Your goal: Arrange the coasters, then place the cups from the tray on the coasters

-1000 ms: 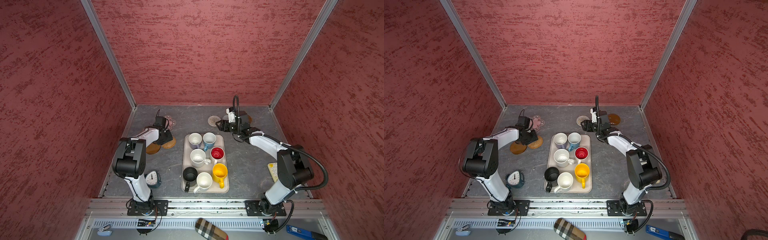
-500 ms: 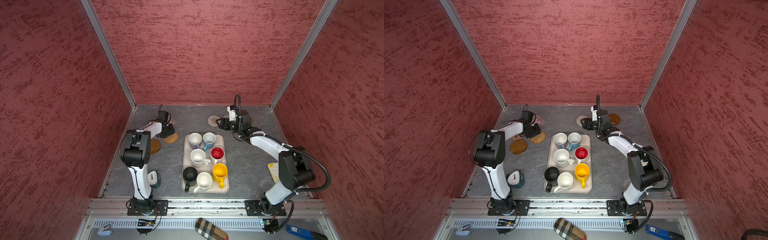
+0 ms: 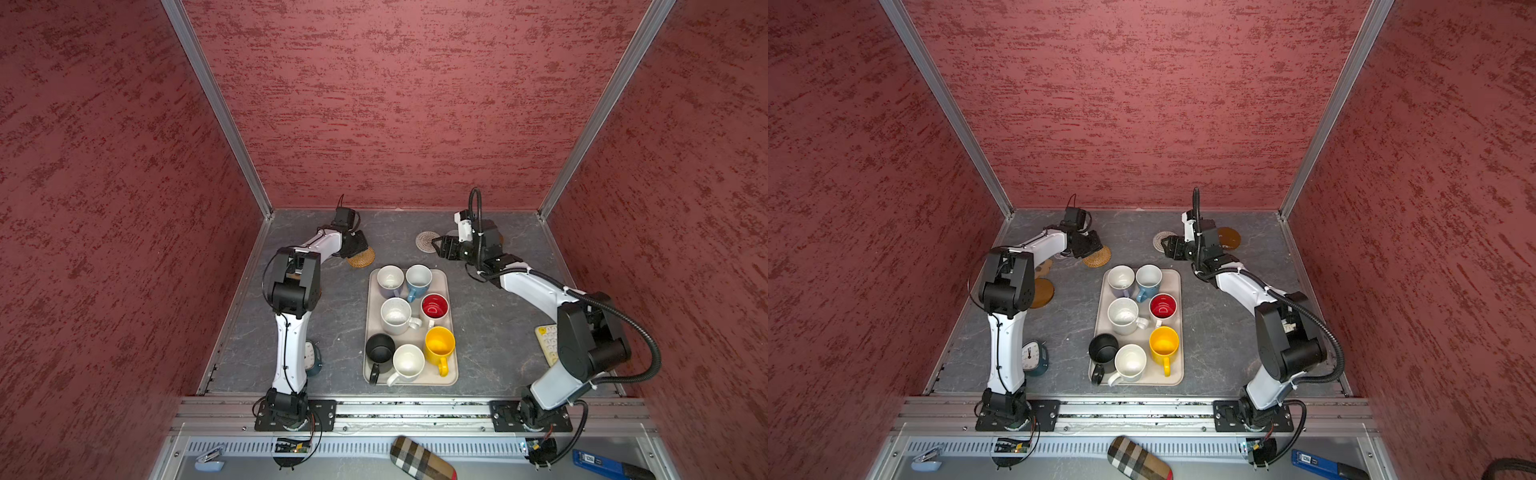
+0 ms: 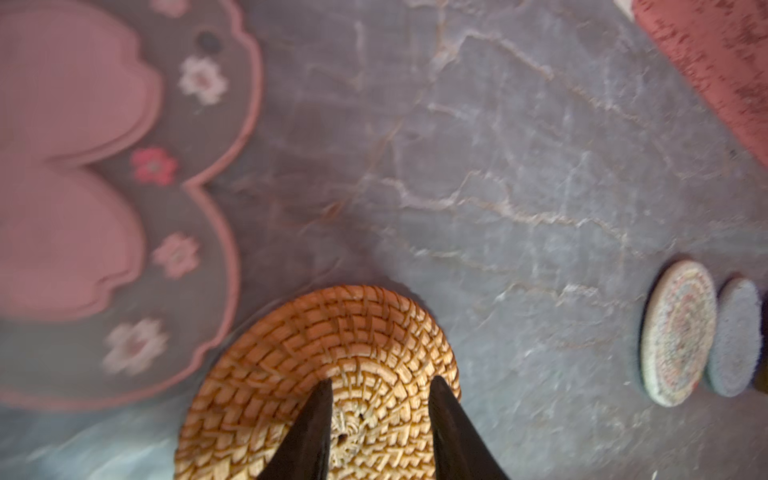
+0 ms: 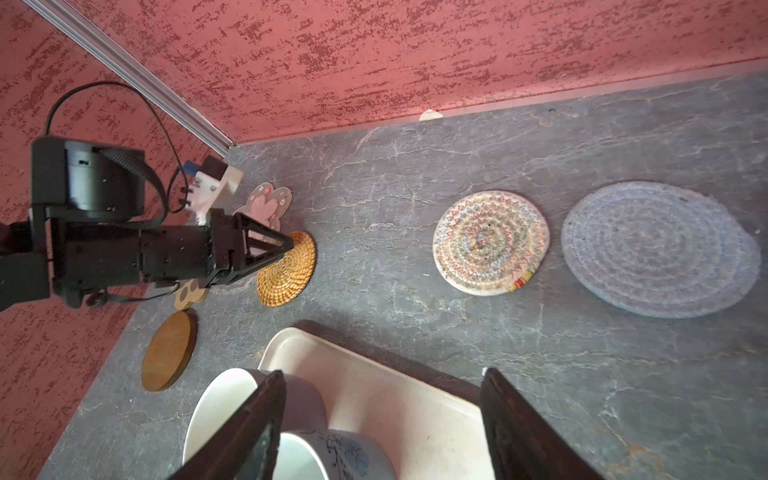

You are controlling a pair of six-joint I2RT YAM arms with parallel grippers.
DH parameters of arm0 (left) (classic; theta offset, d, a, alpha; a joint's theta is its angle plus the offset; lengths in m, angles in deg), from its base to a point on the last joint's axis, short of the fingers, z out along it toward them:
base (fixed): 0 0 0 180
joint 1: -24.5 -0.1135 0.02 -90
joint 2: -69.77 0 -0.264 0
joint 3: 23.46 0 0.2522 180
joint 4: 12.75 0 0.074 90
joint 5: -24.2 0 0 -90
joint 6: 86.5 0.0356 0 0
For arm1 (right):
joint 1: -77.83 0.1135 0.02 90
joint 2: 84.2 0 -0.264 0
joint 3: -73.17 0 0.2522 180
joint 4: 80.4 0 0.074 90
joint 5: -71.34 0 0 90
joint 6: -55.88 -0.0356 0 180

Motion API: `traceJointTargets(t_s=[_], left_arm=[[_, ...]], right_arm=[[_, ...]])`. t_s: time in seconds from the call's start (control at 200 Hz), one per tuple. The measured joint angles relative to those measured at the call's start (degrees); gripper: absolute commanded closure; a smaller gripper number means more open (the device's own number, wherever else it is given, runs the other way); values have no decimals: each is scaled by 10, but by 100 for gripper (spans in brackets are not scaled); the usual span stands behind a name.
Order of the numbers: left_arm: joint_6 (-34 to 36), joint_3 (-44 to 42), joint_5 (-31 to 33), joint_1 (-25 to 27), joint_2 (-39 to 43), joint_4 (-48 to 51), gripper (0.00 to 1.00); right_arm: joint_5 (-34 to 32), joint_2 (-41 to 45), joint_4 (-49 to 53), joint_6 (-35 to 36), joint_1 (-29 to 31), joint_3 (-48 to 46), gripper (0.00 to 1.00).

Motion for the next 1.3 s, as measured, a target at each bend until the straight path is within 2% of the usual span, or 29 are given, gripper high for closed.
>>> traceJointTargets(t_s=[0.195,0.591,1.062,1.303], left_arm=[[-9,93,-17,11,-58,16,61],[-45,228,-52,55,-143,28,61],[-77,344,-66,77,-210,61,61],[-84,359,-71,81,-218,65,62]], right_arm=[[0,-1,0,0,0,1,25],[0,-15,1,0,0,7,25],[3,-15,1,-1,0,7,24],[4,-15,1,-2,0,7,24]])
